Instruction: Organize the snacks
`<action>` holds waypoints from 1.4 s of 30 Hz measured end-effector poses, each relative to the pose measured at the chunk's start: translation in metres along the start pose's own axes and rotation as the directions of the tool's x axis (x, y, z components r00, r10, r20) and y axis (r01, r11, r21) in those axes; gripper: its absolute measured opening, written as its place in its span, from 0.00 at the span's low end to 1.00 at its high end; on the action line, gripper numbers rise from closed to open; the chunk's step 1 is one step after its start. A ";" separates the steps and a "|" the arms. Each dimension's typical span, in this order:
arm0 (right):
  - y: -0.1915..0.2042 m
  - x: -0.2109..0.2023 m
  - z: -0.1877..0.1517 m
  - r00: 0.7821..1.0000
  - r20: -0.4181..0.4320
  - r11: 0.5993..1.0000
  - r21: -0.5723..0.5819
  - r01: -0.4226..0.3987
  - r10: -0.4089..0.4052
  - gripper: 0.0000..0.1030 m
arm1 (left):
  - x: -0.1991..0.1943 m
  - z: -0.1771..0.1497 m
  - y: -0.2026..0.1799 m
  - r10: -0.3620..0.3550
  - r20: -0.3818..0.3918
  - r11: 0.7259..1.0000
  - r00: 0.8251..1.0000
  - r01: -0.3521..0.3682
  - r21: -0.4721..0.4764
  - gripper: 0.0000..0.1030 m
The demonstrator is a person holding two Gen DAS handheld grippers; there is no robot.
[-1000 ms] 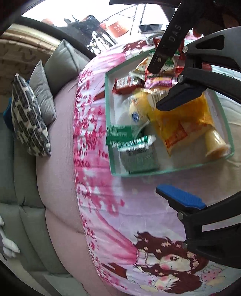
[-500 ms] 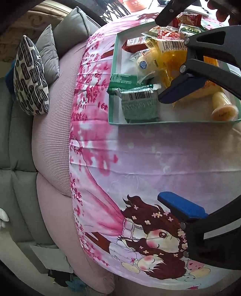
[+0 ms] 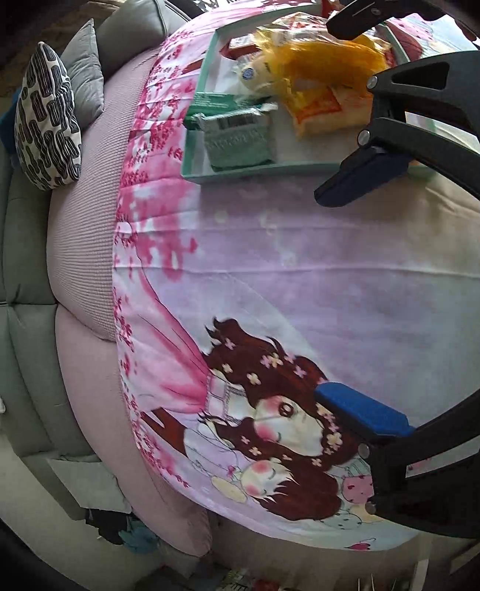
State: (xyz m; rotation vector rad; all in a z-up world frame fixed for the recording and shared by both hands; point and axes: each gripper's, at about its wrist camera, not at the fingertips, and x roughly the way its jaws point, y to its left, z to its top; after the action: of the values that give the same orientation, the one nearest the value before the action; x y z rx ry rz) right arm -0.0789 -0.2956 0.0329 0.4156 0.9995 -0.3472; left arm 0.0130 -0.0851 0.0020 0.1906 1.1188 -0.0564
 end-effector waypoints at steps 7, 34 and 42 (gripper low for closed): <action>0.010 -0.001 -0.031 1.000 -0.021 0.999 -0.049 -0.008 0.007 1.00 | -0.004 -0.034 0.015 -0.005 -0.025 1.000 1.000 0.006 0.012 0.93; 0.033 0.002 -0.082 0.997 -0.082 0.989 -0.149 -0.003 -0.010 1.00 | -0.002 -0.066 0.039 -0.011 -0.072 1.000 0.997 0.010 -0.011 0.93; 0.029 0.001 -0.076 0.997 -0.066 0.987 -0.156 0.033 -0.043 1.00 | 0.001 -0.065 0.038 -0.037 -0.083 0.999 0.996 0.038 0.001 0.93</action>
State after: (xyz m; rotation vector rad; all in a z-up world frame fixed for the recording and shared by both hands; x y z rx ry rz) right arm -0.1206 -0.2330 0.0009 0.2693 1.0947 -0.2887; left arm -0.0387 -0.0361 -0.0212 0.1758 1.2049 -0.0843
